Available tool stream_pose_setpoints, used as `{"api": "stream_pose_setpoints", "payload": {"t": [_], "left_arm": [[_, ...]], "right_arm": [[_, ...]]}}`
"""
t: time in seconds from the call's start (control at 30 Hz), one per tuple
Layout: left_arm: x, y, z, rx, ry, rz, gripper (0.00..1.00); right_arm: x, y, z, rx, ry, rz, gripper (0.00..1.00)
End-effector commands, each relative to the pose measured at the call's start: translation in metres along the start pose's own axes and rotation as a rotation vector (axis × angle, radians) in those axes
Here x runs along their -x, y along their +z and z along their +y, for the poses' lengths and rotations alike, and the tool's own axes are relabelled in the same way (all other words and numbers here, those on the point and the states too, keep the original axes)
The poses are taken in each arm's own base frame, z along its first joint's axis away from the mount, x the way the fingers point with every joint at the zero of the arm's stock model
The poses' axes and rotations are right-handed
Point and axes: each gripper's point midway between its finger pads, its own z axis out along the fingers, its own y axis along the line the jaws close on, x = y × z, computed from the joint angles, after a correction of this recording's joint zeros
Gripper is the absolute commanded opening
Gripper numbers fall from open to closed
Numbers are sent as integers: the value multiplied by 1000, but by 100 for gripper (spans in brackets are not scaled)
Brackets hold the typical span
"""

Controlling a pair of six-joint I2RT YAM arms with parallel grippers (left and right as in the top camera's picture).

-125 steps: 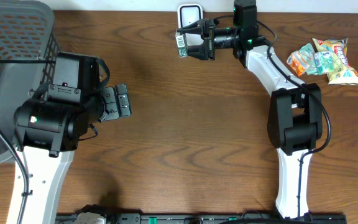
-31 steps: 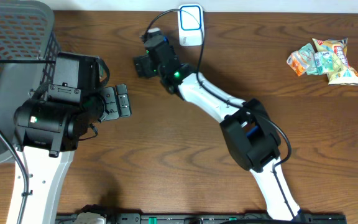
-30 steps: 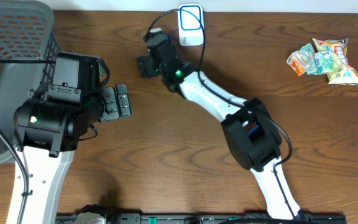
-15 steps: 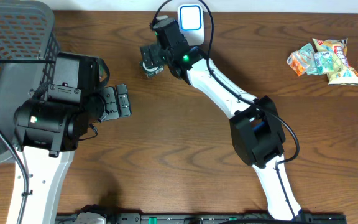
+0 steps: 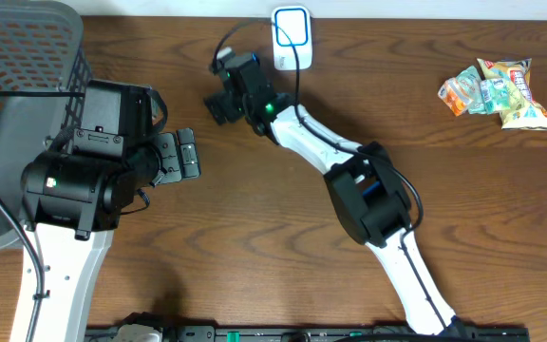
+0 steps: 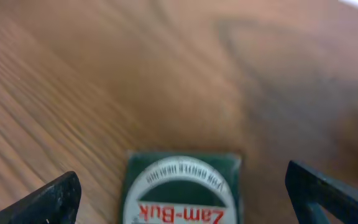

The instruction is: Scan the item barcode

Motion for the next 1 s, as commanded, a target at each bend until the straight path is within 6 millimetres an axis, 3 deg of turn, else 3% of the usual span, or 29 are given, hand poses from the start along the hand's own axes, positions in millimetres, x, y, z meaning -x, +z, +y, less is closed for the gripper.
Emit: {"api": "stream_pose_setpoints", "payload": {"t": [0.0, 0.2, 0.33, 0.47, 0.53, 0.63, 0.83, 0.97], "left_arm": [[3, -3, 1, 5, 3, -13, 98], [3, -3, 1, 5, 3, -13, 98], [3, -3, 1, 5, 3, -13, 98], [2, -3, 1, 5, 3, -12, 98], [3, -3, 1, 5, 3, -13, 98], [3, -3, 1, 5, 3, -13, 98], [3, -3, 1, 5, 3, -13, 98], [3, -3, 1, 5, 3, -13, 98]], "right_arm": [[-7, 5, 4, 35, -24, 7, 99], [-24, 13, 3, 35, -22, 44, 92], [-33, 17, 5, 50, -50, 64, 70], [-32, 17, 5, 50, -50, 60, 69], [-31, 17, 5, 48, -49, 60, 61], [-24, 11, 0, 44, -41, 53, 44], [0, -7, -3, 39, -39, 18, 36], [19, -21, -5, 36, -39, -13, 36]]}}
